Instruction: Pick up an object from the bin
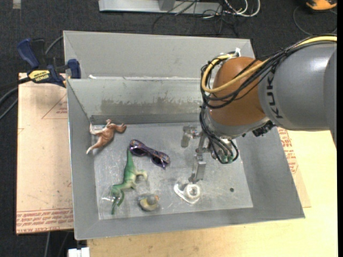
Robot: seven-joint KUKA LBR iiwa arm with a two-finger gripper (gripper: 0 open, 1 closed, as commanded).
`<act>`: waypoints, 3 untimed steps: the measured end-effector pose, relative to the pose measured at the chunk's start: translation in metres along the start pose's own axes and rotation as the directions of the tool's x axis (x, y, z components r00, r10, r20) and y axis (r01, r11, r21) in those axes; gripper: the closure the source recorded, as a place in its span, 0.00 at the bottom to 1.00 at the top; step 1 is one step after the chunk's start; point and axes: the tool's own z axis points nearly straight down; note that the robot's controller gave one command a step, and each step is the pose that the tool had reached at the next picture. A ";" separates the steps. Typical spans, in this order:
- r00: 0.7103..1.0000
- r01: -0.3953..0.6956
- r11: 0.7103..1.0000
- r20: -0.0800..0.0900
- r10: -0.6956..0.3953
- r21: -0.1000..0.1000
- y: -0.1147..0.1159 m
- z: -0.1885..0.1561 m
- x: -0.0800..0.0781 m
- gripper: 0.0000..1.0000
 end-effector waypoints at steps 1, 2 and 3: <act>1.000 -0.001 1.000 0.007 0.001 0.000 0.000 -0.005 -0.002 0.00; 0.995 0.097 0.995 0.006 -0.097 0.000 -0.007 0.055 0.023 0.00; 0.972 0.234 0.972 0.013 -0.234 0.001 -0.029 0.069 0.042 0.00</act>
Offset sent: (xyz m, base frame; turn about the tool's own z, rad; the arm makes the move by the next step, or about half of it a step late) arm -0.0315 -0.0090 -0.0707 -0.1234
